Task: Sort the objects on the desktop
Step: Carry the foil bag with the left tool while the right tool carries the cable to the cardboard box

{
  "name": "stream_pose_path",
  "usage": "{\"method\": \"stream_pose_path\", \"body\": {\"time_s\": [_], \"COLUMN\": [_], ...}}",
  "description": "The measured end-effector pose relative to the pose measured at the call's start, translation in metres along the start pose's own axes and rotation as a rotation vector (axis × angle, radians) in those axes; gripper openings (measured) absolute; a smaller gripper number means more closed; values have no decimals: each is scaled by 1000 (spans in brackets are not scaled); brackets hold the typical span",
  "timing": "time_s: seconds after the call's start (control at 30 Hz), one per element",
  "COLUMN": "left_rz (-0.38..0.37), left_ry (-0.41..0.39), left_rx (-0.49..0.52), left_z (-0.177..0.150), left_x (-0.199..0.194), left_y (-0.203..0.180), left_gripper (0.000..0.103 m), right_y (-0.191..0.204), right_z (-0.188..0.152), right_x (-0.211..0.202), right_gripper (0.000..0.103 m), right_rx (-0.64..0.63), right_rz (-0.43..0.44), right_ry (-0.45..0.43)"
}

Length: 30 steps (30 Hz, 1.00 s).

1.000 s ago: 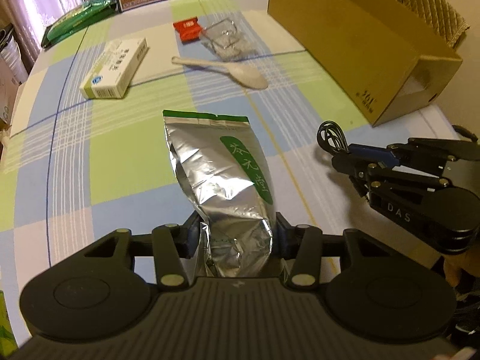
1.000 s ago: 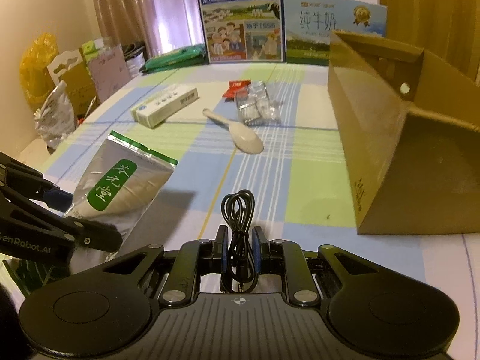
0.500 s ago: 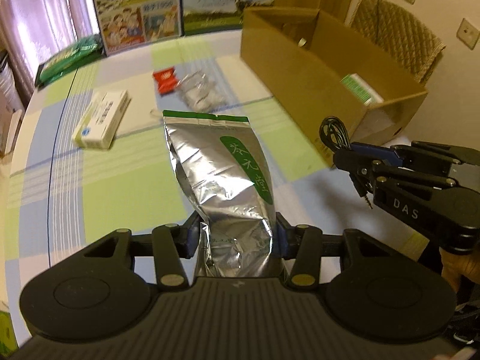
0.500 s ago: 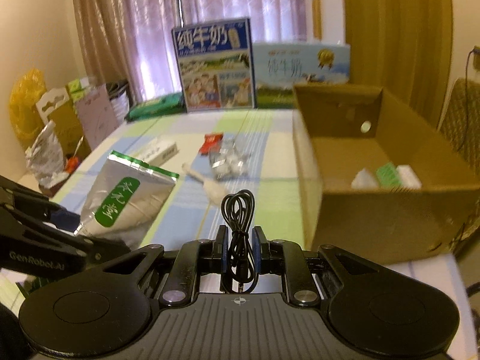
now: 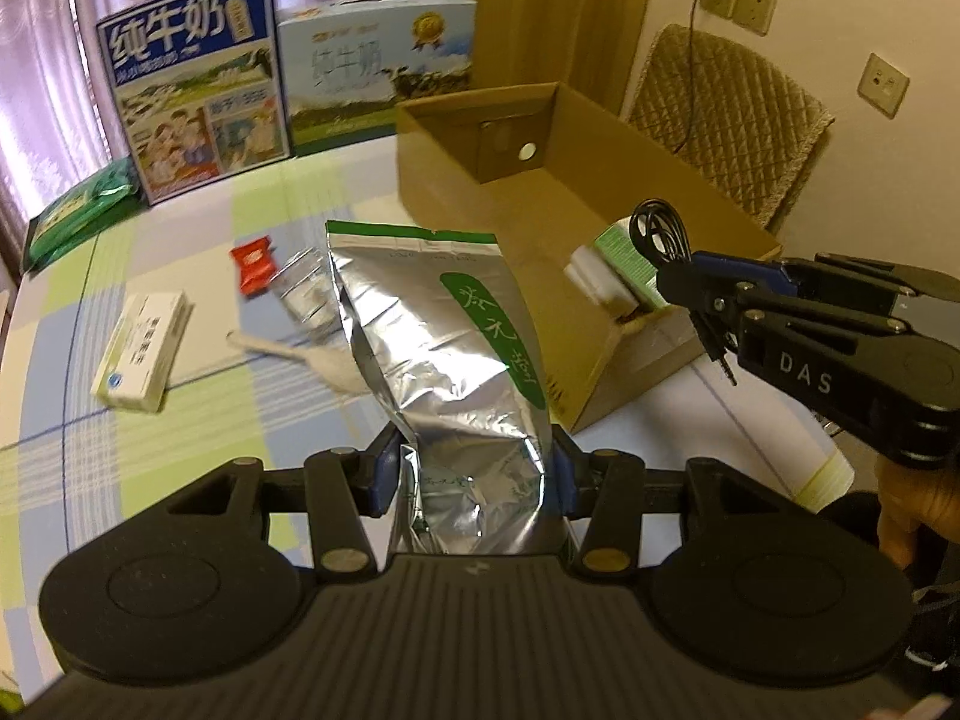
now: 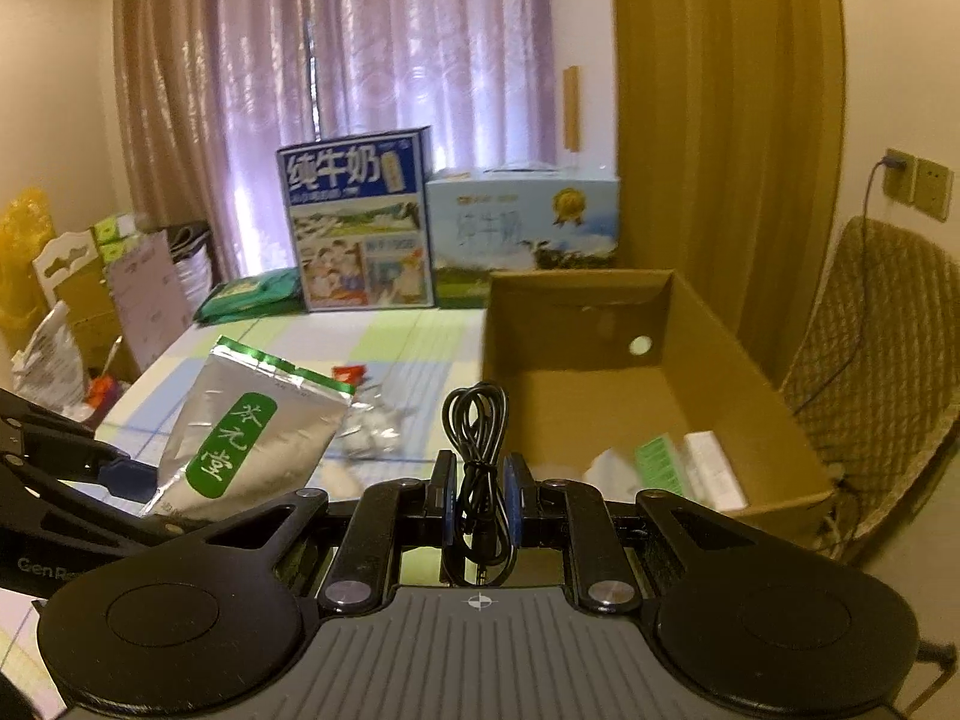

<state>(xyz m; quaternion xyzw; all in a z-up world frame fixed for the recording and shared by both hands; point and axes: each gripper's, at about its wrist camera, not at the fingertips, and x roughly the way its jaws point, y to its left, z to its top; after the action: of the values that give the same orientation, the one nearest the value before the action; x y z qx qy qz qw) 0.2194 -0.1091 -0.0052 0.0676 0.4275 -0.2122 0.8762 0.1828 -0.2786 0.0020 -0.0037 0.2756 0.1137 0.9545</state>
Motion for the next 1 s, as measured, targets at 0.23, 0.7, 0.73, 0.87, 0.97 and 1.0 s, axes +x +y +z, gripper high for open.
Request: {"method": "stream_pose_path", "body": {"time_s": [0.23, 0.7, 0.73, 0.87, 0.97, 1.0], "left_rz": [-25, -80, -81, -81, -84, -85], "left_ry": [-16, -39, -40, -42, -44, -44], "left_rx": [39, 58, 55, 46, 32, 26], "left_z": [30, 93, 97, 110, 117, 119], "left_x": [10, 49, 52, 64, 72, 75], "left_y": [-22, -60, -61, -65, -66, -66], "left_gripper": [43, 43, 43, 43, 43, 43], "right_y": [-31, -94, -98, -109, -116, -118], "right_z": [16, 41, 41, 44, 46, 47], "right_x": [1, 23, 25, 35, 43, 45], "right_gripper": [13, 13, 13, 13, 13, 13], "right_rx": [12, 40, 41, 51, 58, 59], "right_rz": [-38, -88, -88, -89, -89, -88], "right_ry": [-21, -19, -17, -11, -6, -5]}}
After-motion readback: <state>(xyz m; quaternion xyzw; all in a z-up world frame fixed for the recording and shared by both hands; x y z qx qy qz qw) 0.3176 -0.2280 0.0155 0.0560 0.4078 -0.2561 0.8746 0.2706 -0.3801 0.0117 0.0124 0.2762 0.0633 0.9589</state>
